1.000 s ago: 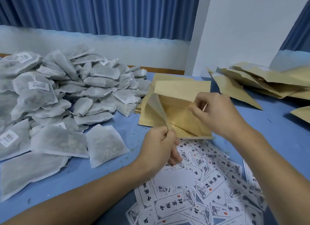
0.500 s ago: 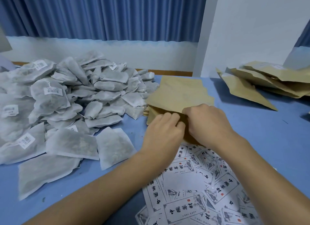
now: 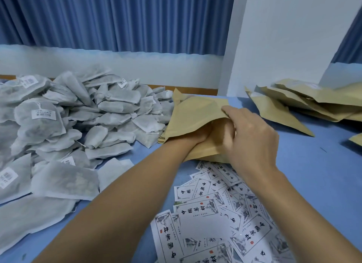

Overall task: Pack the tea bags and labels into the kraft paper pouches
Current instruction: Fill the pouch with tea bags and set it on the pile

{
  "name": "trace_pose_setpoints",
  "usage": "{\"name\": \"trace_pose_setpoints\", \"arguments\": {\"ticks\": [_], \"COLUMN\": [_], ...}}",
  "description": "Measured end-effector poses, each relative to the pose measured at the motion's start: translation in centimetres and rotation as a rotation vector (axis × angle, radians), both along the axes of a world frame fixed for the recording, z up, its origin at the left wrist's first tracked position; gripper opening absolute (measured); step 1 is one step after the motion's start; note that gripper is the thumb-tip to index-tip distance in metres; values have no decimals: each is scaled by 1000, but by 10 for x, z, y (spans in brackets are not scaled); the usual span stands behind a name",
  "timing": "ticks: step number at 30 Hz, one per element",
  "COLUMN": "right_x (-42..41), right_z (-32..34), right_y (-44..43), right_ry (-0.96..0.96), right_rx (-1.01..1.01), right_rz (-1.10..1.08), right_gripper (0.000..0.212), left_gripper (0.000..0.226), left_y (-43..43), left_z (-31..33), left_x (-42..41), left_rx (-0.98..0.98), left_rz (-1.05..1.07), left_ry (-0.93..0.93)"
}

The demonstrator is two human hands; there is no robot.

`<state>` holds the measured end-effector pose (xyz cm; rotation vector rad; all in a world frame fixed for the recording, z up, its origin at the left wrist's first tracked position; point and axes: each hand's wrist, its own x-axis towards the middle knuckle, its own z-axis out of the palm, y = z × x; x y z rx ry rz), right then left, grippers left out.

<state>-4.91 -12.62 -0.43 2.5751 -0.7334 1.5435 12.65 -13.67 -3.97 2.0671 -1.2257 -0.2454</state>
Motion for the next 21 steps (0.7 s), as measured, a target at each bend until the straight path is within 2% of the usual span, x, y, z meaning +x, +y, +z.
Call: {"name": "trace_pose_setpoints", "arguments": {"ticks": [2,5,6,8,11,13,15,18,21], "right_x": [2,4,4,4,5,6,8,12,12], "right_z": [-15,-38,-44,-49,-52,-56,-58,-59,-60], "right_y": [-3,-3,-4,-4,1,6,15,27,27], "right_ry": [-81,-156,-173,-217,-262,-249,-223,-218,-199], "right_rx": [130,385,430,490,527,524,503,461,462], "right_rz": [60,206,227,242,284,305,312,339,297], "right_gripper": [41,51,53,51,47,48,48,49,50], "left_gripper": [26,12,15,35,46,44,41,33,29], "left_y": [8,39,49,71,107,134,152,165,169], "left_z": [5,11,12,13,-3,-20,-34,-32,-30], "left_x": [2,-14,-23,-43,-63,-68,-66,-57,-52], "left_rx": [-102,-105,-82,-73,-141,-25,55,-25,-226], "left_rz": [82,-6,-51,-161,-287,-283,-267,-244,-201], "left_ry": [-118,-122,-120,-201,-375,-450,-442,-459,-683]}}
